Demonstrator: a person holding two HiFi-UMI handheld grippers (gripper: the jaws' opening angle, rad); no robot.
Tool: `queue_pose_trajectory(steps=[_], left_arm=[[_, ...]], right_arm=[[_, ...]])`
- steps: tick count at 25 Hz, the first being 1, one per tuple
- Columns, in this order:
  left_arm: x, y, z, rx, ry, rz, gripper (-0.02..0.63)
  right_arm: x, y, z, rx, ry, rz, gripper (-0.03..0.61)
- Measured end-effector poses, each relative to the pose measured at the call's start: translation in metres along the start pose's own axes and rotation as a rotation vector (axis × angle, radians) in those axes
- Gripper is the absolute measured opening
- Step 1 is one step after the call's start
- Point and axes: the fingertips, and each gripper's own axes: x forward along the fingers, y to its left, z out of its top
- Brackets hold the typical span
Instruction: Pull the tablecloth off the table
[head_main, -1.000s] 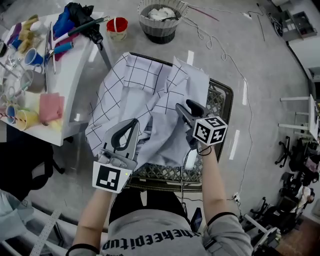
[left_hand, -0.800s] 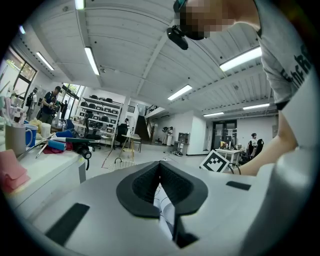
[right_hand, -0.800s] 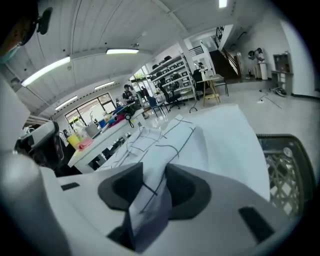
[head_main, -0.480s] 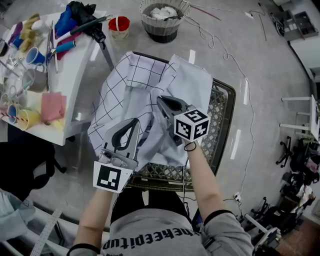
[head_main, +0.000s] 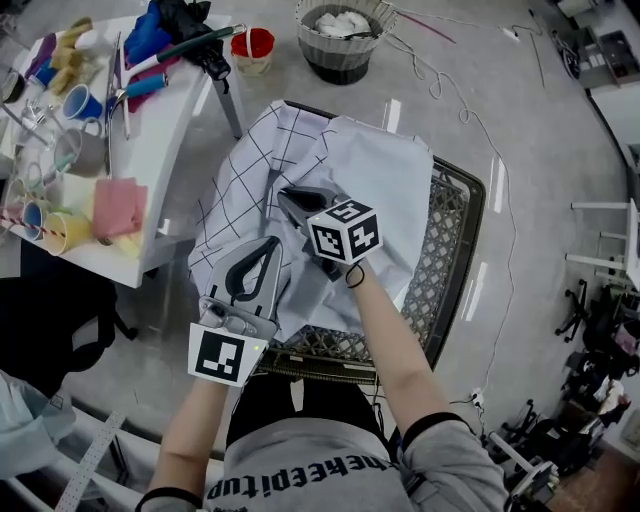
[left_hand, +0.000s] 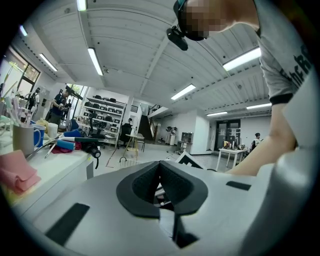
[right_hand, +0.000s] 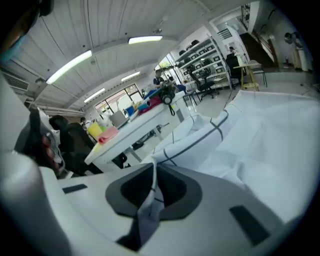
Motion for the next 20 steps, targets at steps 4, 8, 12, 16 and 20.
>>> queue_pose_trajectory(steps=[4,8,12,16,20], left_arm=[[-0.005,0.008,-0.001,0.000,0.003,0.015,0.014],[-0.009,0.016,-0.002,-0.004,0.005,0.025,0.014],[-0.013,0.025,-0.004,-0.011,-0.001,0.041,0.014],[-0.021,0.035,-0.006,-0.015,-0.002,0.066,0.014],[-0.036,0.048,-0.014,-0.016,0.015,0.086,0.013]], right_arm=[[0.019,-0.004,-0.028,-0.047,0.119,-0.030,0.049],[0.011,0.004,-0.019,-0.103,0.061,-0.069,0.106],[-0.018,0.018,0.003,-0.114,-0.065,-0.103,0.112],[-0.051,0.044,0.027,-0.138,-0.167,-0.096,0.112],[-0.082,0.073,0.047,-0.156,-0.256,-0.087,0.112]])
